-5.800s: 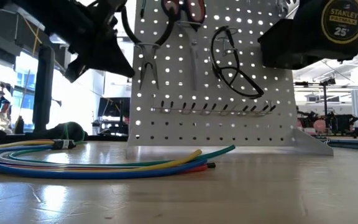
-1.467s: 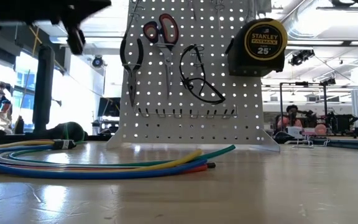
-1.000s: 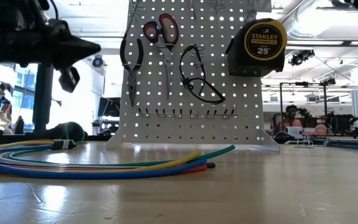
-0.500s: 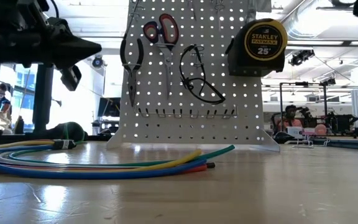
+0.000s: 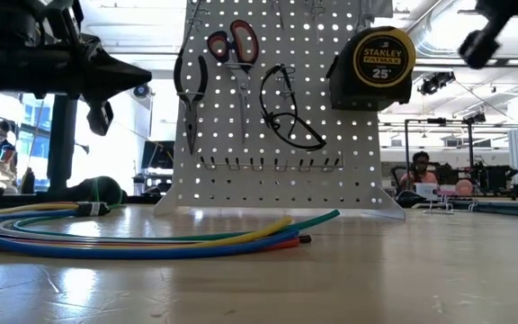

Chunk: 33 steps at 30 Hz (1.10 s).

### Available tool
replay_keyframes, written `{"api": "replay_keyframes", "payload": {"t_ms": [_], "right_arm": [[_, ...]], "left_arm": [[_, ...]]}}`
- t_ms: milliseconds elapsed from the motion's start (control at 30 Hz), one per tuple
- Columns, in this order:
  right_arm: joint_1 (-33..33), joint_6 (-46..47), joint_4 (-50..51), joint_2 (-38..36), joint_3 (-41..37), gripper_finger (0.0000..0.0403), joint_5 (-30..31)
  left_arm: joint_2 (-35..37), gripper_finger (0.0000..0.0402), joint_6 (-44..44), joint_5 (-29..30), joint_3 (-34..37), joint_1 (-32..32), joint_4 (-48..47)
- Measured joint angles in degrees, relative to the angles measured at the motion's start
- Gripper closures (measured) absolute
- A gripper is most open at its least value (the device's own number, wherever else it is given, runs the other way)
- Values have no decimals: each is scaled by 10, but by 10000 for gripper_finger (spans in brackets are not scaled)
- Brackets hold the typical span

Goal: Hang tools onto peg board
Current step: Return to Home Position

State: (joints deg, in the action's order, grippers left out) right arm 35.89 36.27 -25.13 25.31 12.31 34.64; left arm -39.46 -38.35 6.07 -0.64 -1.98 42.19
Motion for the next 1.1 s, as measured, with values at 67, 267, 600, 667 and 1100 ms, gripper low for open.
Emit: {"api": "replay_keyframes", "payload": {"t_ms": [67,267,600,667,1100], "right_arm": [[-59,-53,-7,-21,-10,403,-80],[-211,-94,35,-70,-62,403,-264],[-335,-239,44,-102,-117,403,-383],[-343,-275,93,-102,-117,403,-386],[-352,-333,239,-95,-117,403,-314]], "left_arm": [[0,401,0,10,0,0,-3],[0,401,0,37,0,0,-3],[0,401,42,37,0,0,-27],[0,401,45,37,0,0,-53],[0,401,30,7,-1,2,-128]]}}
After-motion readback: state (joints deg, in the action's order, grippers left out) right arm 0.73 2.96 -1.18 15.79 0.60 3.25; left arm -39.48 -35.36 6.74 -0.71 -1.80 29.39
